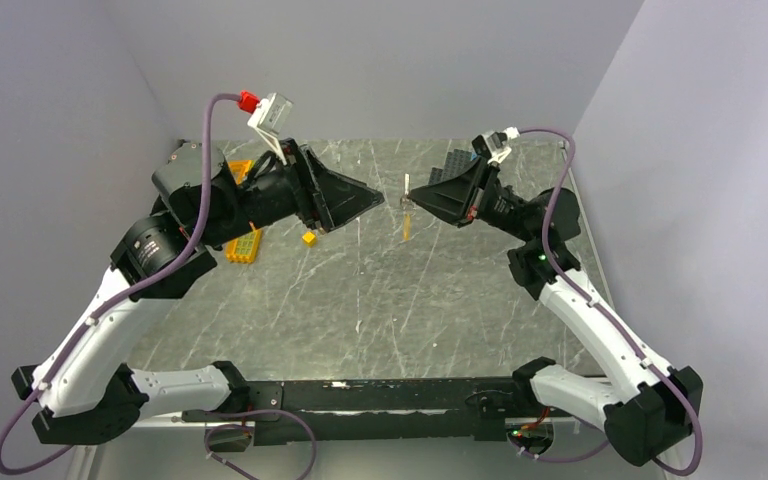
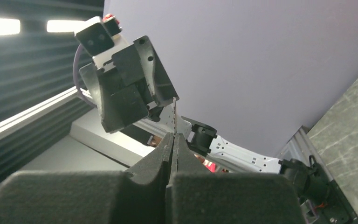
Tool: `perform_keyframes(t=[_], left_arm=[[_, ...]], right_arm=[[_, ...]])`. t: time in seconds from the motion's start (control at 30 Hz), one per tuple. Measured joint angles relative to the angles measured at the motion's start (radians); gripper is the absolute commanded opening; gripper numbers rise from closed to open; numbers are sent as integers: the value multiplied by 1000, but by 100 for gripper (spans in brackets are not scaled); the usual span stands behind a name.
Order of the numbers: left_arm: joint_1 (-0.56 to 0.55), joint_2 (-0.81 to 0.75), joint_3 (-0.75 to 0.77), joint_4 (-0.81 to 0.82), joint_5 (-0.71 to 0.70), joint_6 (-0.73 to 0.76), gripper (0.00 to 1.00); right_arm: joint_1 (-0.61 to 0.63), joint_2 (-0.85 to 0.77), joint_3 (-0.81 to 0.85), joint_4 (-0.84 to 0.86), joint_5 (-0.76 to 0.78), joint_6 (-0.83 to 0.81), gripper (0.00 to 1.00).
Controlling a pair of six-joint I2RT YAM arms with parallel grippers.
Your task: Remove the keys from the keyring
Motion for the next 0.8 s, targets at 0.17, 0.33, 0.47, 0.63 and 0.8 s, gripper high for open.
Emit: perform_keyframes(t=[0.17, 0.33, 0.47, 0.63, 0.8], left_arm=[[0, 2, -8, 58, 31, -38, 62], [0, -25, -102, 165, 55, -77, 60], [0, -34, -164, 233, 68, -101, 58], [-14, -23, -179, 305, 73, -109, 57], [-50, 15, -167, 371, 67, -99, 54]], right_arm=[[0, -32, 1, 54, 20, -45, 0], [0, -92, -5, 79, 98, -102, 0], [0, -169, -16, 79, 185, -157, 0], [-2, -197, -16, 78, 263, -183, 0], [-2, -196, -16, 32, 334, -200, 0]])
